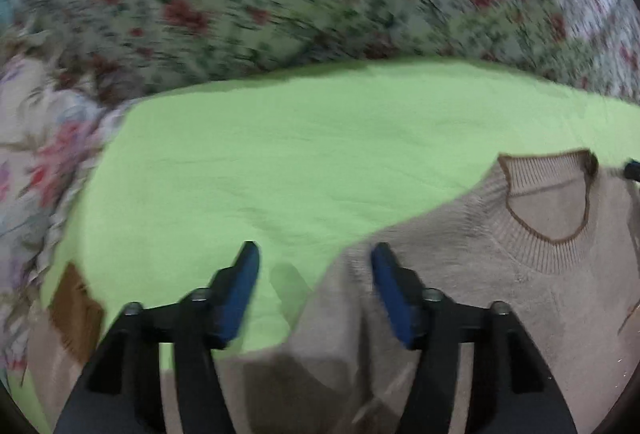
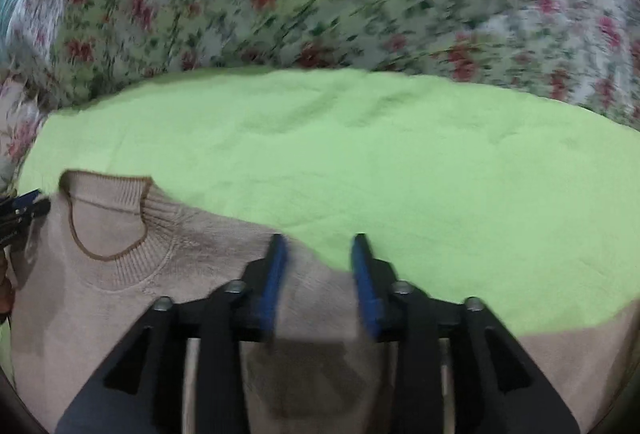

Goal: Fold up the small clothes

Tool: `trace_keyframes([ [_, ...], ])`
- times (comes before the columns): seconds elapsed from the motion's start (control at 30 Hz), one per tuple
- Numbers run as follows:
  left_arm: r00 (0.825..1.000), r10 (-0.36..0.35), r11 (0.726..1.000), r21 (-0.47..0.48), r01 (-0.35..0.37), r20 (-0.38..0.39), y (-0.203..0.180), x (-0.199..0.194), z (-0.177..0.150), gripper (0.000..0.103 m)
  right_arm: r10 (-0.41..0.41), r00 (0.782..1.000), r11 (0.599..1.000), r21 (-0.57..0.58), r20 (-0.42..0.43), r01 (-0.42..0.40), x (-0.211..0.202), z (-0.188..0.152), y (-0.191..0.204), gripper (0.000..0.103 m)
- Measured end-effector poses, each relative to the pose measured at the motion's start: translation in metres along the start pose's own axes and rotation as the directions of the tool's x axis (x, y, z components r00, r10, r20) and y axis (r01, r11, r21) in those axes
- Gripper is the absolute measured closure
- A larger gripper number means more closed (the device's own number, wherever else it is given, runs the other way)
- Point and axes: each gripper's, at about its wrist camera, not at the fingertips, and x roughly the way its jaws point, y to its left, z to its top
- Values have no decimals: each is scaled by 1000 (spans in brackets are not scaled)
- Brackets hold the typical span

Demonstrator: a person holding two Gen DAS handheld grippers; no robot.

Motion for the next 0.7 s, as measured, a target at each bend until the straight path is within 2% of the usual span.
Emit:
trace_keyframes([
  [0.07,1000,-5,999,-37,5,1,10,-17,-7,41,-5,999,999,42,32,4,-30,-7,-17,55],
  [0.17,999,-51,995,-88,52,11,16,-57,-28,33,-2,997,994,107,72,-5,-78,-27,-48,53],
  [0.27,995,-93,990,-108,95,23,7,-84,-48,25,-50,991,981,195,123,25,-131,-64,-82,37],
  [0.3,995,-100,988,-117,103,26,4,-93,-59,22,-70,989,974,223,132,39,-144,-74,-90,36],
  [0.37,995,-97,987,-126,98,13,-6,-103,-75,22,-86,988,948,316,128,42,-166,-102,-117,36],
  [0.47,989,-146,978,-150,142,-14,-21,-122,-110,21,-104,988,900,434,113,45,-182,-140,-146,36],
  [0.6,975,-214,962,-187,200,-56,-40,-140,-149,21,-140,988,896,433,68,97,-177,-158,-157,36],
  [0.7,967,-236,957,-196,215,-93,-54,-148,-171,21,-143,980,932,351,136,87,-182,-153,-145,36],
])
